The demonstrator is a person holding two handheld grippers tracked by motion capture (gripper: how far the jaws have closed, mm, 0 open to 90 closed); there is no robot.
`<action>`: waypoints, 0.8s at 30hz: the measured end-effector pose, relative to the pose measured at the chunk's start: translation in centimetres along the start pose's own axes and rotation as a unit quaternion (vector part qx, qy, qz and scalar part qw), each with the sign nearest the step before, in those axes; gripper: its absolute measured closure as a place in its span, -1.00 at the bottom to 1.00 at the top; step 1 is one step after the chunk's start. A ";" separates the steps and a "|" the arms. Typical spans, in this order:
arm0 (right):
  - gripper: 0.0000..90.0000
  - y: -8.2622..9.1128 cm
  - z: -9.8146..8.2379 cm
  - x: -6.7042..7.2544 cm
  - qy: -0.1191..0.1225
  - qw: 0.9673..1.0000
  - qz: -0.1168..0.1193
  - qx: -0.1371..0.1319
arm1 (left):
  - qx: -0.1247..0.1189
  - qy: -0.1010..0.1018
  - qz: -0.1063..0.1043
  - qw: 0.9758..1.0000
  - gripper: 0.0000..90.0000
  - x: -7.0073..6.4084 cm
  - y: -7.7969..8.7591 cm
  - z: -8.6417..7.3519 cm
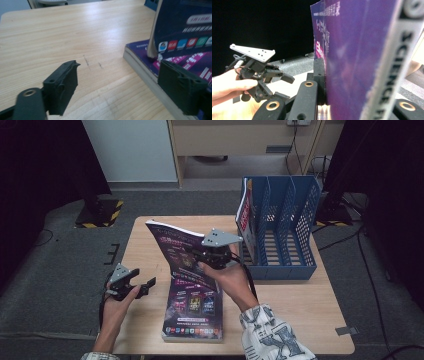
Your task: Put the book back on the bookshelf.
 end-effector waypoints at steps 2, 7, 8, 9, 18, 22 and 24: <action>0.84 0.1 0.2 0.0 -0.001 1.000 -0.001 -0.003 | 0.006 -0.004 0.003 1.000 -0.73 0.1 -0.2 -0.2; 0.84 0.4 0.5 -0.2 -0.005 1.000 -0.003 -0.011 | 0.010 -0.013 0.005 1.000 -0.81 0.0 -0.2 -0.5; 0.84 0.6 0.7 -0.2 -0.004 1.000 -0.004 -0.014 | 0.015 -0.018 0.008 1.000 -0.82 0.1 -0.3 -0.7; 0.84 0.7 0.7 -0.1 -0.004 1.000 -0.005 -0.015 | 0.015 -0.018 0.008 1.000 -0.82 0.1 -0.3 -0.7; 0.84 1.5 0.9 0.0 -0.005 1.000 -0.007 -0.022 | 0.041 -0.019 0.019 0.999 -0.82 0.4 -0.9 -1.6; 0.84 2.1 0.8 0.0 -0.006 1.000 -0.010 -0.024 | 0.052 -0.018 0.021 0.998 -0.82 0.5 -1.1 -2.1; 0.84 2.4 0.8 0.0 -0.006 1.000 -0.011 -0.025 | 0.058 -0.020 0.022 0.998 -0.82 0.4 -1.3 -2.3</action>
Point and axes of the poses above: each handheld gripper's, and its own axes: y roughly backward along the jaws, z roughly out of its top, x roughly to its left, the point moved 9 cm from there along -y, roughly forward along the jaws, and after that the axes turned 8 degrees about z, right-handed, at the moved point
